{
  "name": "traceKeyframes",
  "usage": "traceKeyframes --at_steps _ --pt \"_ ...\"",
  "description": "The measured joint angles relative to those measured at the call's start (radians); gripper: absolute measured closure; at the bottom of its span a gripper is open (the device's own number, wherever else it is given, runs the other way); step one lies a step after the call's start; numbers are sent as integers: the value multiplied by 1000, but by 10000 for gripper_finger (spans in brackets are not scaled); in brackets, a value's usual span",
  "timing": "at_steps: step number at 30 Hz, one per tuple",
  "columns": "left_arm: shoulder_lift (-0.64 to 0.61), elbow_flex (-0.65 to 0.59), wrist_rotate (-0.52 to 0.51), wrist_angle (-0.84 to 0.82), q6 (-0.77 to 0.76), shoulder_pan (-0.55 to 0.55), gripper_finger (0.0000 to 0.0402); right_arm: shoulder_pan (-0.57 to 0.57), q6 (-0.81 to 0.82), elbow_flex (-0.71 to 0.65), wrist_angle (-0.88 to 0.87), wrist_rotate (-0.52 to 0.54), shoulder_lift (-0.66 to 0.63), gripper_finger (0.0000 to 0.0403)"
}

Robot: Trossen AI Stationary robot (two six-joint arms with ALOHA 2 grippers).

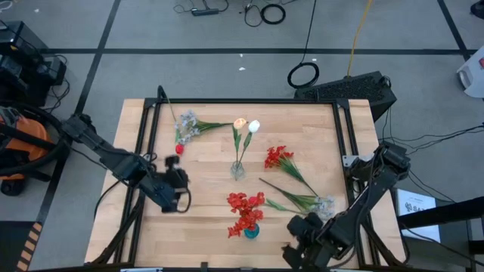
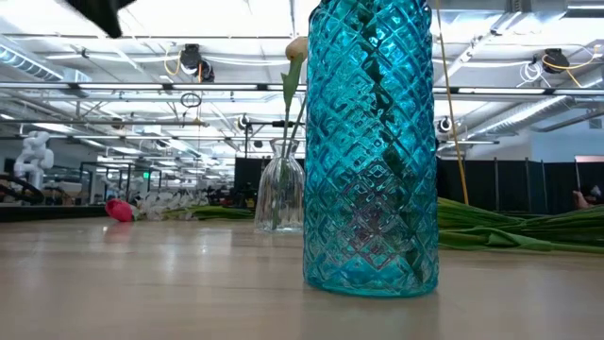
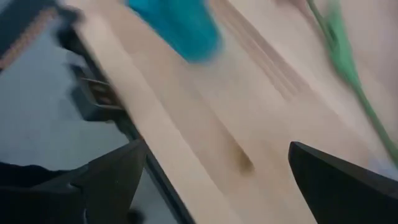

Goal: Sort flowers into vase by color
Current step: Put the red flowers into the blue vase

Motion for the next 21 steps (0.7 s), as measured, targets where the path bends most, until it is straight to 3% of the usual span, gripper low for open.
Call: traceKeyframes --at_steps 3,9,17,21 --pt "-18 -99 106 169 88 0 236 -25 136 0 -126 -89 -21 16" --pt "-68 -233 130 262 98 42 236 -108 150 0 -327 -34 -124 16" --pt "-120 -323 135 394 46 101 236 -386 -167 0 -606 -71 -288 26" --pt "-120 -323 116 396 8 121 236 -533 -417 0 -627 -94 -314 26"
